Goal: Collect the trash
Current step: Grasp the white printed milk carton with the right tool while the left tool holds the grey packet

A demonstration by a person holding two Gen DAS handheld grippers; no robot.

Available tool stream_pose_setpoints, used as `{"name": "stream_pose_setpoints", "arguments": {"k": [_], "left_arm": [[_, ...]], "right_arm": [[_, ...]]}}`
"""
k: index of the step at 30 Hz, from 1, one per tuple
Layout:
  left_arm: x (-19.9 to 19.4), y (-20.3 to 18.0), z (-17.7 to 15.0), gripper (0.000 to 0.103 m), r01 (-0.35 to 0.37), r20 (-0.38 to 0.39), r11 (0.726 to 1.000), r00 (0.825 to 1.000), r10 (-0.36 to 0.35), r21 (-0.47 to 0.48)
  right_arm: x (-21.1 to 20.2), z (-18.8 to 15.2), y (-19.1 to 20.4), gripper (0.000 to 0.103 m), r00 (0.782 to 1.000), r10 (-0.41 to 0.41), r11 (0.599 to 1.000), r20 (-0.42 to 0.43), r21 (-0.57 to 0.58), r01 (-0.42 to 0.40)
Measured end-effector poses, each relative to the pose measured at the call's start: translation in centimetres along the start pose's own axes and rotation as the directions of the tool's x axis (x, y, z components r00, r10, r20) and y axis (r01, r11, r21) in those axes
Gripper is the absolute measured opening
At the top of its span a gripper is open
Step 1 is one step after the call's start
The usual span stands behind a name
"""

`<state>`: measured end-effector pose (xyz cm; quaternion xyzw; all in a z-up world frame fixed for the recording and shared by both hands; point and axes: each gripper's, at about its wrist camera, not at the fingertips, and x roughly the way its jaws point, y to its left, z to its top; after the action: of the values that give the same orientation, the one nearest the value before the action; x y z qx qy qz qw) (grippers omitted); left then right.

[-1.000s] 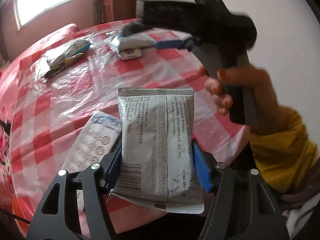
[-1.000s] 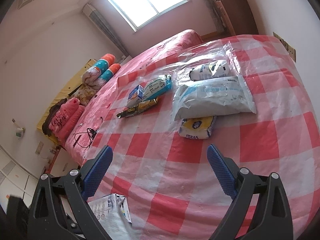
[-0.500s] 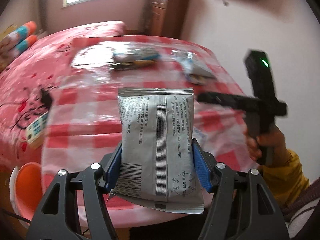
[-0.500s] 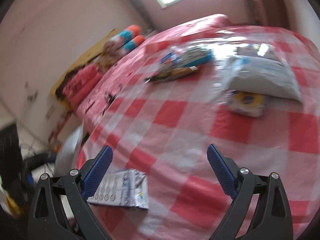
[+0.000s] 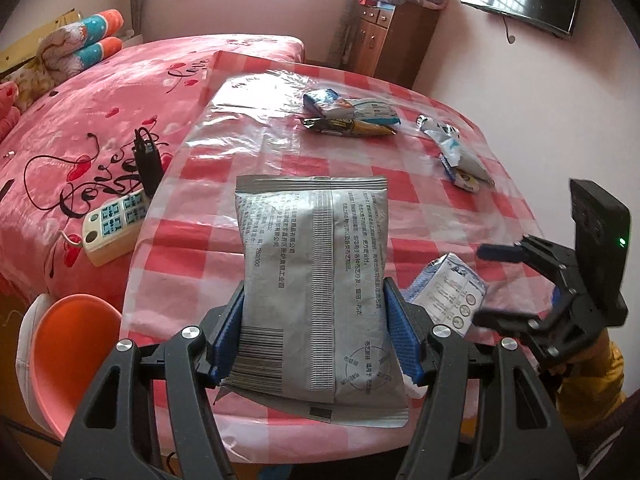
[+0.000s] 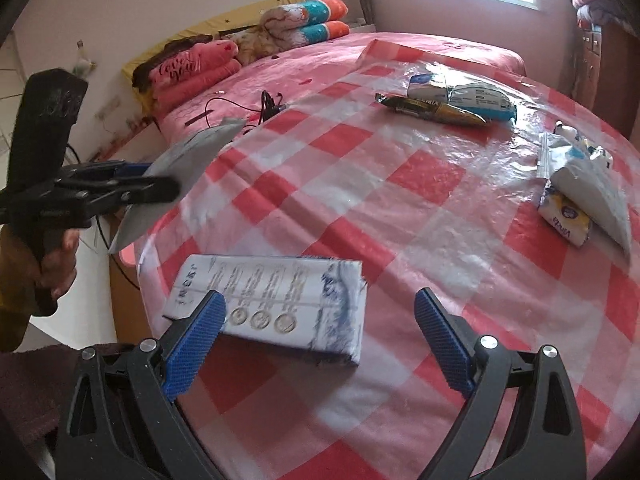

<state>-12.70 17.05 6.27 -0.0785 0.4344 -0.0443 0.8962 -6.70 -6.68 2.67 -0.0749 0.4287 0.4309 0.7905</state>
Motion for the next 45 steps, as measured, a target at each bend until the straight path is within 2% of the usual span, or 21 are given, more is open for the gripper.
{"name": "stream_pose_setpoints", "arguments": {"k": [3,8,13,17,20,23,29,34,40,45], "left_arm": [[0.2,0.5,0.0,0.065,0.009,0.004,1.0,1.0,-0.009,-0.015],[0.5,1.7,-0.2,0.065,0.032,0.011,0.999,0.999,-0.032,-0.039],[0.8,2.8,-0.5,0.065,0.055,0.02,0.996,0.998,-0.054,-0.07],[0.8,3.5,-0.7,0.066,0.075,0.03,0.994,0.997,-0.072,-0.08],[0.8,4.0,-0.8,0.066,0.088,0.037,0.992,0.996,-0.085,-0.089],[0.8,4.6,-1.0,0.066,0.102,0.044,0.989,0.994,-0.098,-0.102],[0.8,5.6,-1.5,0.066,0.117,0.056,0.986,0.992,-0.111,-0.119],[0.8,6.3,-1.8,0.066,0.126,0.075,0.984,0.99,-0.117,-0.128],[0.9,6.6,-2.0,0.066,0.135,0.098,0.983,0.987,-0.124,-0.126],[1.1,6.5,-2.0,0.066,0.181,0.124,0.976,0.978,-0.167,-0.118]], "right_arm": [[-0.8,-0.6,0.7,0.094,1.0,0.017,1.0,0.003,0.015,-0.017],[0.4,-2.0,1.7,0.094,0.997,-0.045,0.999,-0.059,0.012,0.046],[1.4,-2.8,2.7,0.095,0.995,0.009,0.998,-0.098,0.056,-0.003],[2.1,-1.9,2.9,0.095,0.994,0.053,0.991,-0.095,0.124,-0.041],[2.8,-0.8,2.7,0.095,0.995,0.048,0.987,-0.088,0.157,-0.033],[4.1,0.7,2.9,0.095,0.996,0.019,0.987,-0.087,0.159,-0.005],[6.8,3.9,4.1,0.095,0.997,-0.023,0.996,-0.071,0.086,0.029],[8.7,6.2,4.5,0.095,0.991,-0.119,0.992,-0.055,0.033,0.121],[6.4,5.8,4.8,0.095,0.983,-0.18,0.974,-0.047,0.129,0.184],[5.8,3.9,5.7,0.095,0.984,-0.148,0.954,-0.098,0.247,0.168]]}}
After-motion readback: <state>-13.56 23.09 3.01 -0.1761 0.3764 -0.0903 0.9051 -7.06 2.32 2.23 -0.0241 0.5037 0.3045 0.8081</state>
